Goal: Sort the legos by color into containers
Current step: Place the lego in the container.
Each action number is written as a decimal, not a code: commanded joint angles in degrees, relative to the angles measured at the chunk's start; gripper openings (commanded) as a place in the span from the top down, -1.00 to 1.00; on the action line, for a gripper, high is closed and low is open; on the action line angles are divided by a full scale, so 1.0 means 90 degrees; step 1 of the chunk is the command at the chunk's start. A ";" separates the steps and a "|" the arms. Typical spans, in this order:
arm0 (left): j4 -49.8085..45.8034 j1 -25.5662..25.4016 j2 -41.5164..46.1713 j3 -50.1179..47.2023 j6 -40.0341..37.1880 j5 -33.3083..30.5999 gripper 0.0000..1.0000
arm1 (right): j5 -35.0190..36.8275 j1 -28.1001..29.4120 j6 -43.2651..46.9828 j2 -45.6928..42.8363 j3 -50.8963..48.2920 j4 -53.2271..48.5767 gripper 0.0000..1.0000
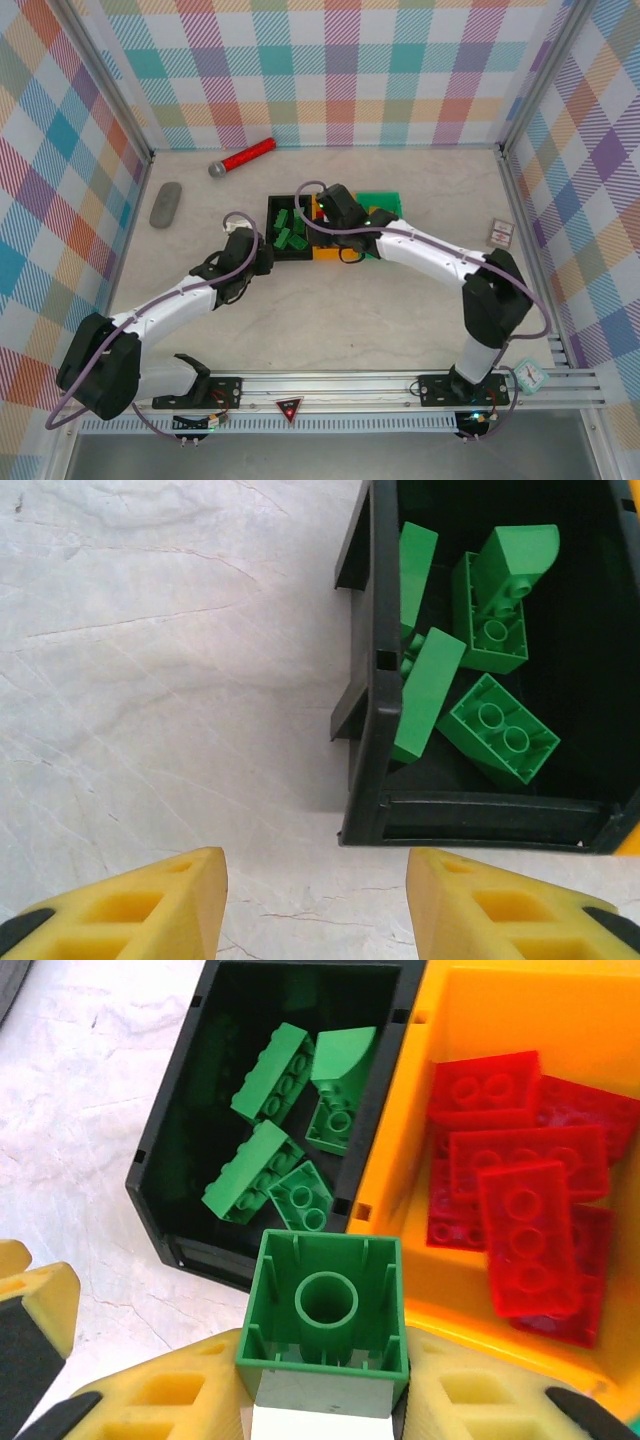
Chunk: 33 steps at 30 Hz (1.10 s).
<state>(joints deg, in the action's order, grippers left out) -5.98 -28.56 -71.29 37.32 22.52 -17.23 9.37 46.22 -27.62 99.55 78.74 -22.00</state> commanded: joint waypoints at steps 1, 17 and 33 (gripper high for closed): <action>-0.0050 0.0087 0.0088 -0.0094 0.0117 -0.0075 -0.01 | -0.0417 0.0061 0.0161 0.0336 0.0487 -0.0019 0.25; -0.0038 0.0126 -0.0051 -0.0055 0.0152 0.0135 -0.01 | -0.0072 0.0060 0.0633 0.2060 0.2491 -0.0850 0.20; -0.0084 0.0124 -0.0108 -0.0006 0.0105 0.0074 -0.01 | -0.0025 0.0067 0.0635 0.2077 0.2510 -0.0938 -0.05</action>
<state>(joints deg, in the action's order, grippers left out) -6.00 -27.97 -72.27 36.99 23.16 -15.99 8.75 46.26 -22.83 119.55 101.69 -29.67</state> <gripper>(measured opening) 0.504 0.527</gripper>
